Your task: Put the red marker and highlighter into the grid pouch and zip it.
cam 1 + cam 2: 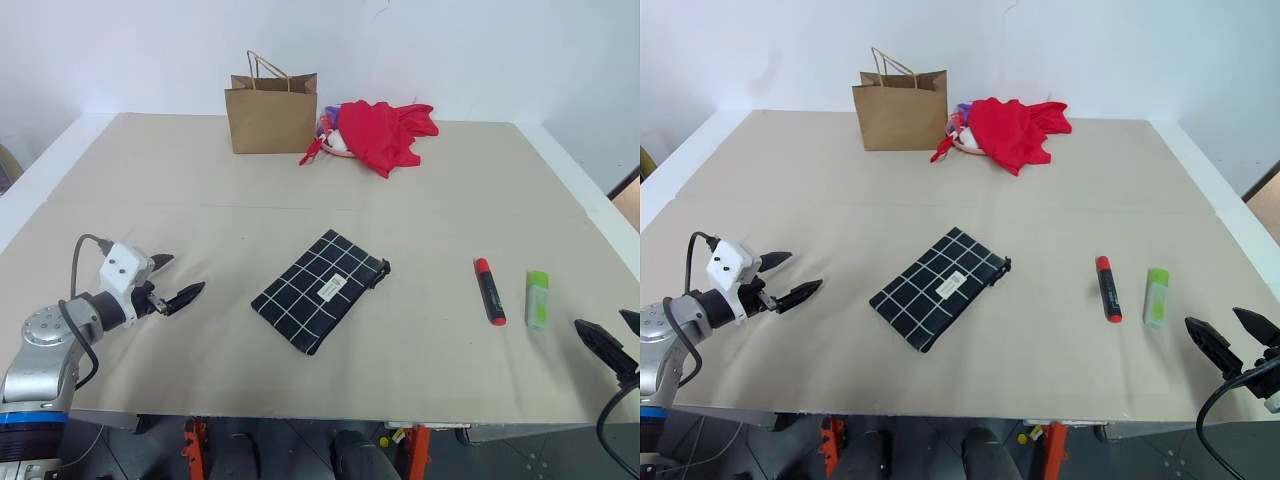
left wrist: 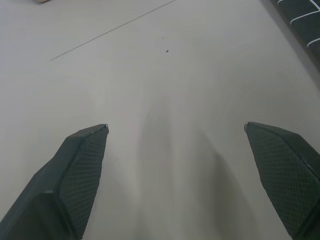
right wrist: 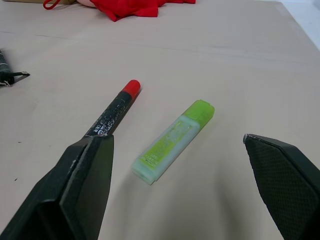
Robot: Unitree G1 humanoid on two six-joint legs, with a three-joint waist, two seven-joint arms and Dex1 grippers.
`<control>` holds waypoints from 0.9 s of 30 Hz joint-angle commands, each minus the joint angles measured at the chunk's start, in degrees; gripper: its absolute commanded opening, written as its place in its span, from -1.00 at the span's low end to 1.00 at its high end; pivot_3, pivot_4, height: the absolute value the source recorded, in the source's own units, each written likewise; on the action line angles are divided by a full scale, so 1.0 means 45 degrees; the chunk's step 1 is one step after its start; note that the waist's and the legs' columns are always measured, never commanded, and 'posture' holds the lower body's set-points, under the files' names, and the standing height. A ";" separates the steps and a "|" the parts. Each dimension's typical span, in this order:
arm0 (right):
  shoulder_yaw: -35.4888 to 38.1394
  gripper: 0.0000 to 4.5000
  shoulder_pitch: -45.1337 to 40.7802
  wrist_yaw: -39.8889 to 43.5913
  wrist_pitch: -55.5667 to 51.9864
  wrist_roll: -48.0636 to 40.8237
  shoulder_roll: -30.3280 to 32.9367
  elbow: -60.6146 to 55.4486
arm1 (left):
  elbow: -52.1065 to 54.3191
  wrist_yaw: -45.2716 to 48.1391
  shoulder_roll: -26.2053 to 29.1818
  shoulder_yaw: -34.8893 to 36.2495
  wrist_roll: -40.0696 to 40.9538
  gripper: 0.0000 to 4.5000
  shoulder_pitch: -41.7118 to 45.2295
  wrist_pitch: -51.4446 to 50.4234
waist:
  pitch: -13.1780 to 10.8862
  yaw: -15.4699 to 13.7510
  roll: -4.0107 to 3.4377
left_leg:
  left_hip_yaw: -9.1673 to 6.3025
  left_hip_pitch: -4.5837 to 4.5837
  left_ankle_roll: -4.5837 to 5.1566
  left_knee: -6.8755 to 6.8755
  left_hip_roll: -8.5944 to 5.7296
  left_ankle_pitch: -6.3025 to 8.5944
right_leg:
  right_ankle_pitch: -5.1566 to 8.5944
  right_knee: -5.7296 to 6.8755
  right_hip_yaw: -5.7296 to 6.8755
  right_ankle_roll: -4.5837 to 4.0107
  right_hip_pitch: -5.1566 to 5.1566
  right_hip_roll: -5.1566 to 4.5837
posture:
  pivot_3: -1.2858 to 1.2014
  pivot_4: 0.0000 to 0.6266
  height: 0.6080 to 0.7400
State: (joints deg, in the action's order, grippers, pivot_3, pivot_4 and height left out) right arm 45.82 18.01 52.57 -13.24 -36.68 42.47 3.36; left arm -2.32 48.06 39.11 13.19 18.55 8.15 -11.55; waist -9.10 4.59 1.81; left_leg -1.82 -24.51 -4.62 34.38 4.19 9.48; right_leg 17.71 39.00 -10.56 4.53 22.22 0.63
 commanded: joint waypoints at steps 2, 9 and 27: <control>0.0027 0.98 -0.0086 -0.0183 -0.0105 -0.0121 0.0058 -0.1050 | 0.0028 0.0270 0.0269 0.0085 0.0106 1.00 0.0295 0.0146 | 0.0000 0.0006 -0.0001 | 0.0000 0.0000 0.0000 0.0000 0.0000 0.0000 | 0.0000 0.0000 -0.0001 0.0000 0.0000 0.0000 | 0.03 -0.52 1.00; -0.0420 0.98 -0.0289 -0.0505 -0.0460 -0.0187 -0.0174 -0.1848 | 0.0194 0.0639 0.0201 -0.0032 0.0209 1.00 0.0436 0.0105 | 0.0000 -0.0003 -0.0001 | 0.0000 -0.0001 0.0000 0.0001 0.0000 0.0000 | -0.0001 0.0001 0.0000 0.0003 -0.0001 0.0000 | 0.03 -0.52 1.00; -0.4579 0.98 -0.3233 -0.1859 -0.2689 -0.1149 -0.0756 -0.5860 | 0.3180 0.1367 -0.0224 -0.1709 0.0728 1.00 -0.0246 -0.0574 | -0.0003 0.0015 -0.0006 | -0.0007 -0.0008 0.0003 0.0001 0.0002 -0.0002 | -0.0035 0.0003 0.0001 0.0054 0.0002 0.0003 | 0.03 -0.52 1.00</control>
State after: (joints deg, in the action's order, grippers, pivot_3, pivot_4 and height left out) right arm 28.27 5.37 45.34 -24.13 -40.14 39.70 -18.87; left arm 8.03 53.27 38.28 6.80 20.59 7.12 -13.70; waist -9.11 4.66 1.79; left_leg -1.85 -24.52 -4.60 34.38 4.20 9.47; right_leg 17.54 39.02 -10.55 4.77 22.23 0.65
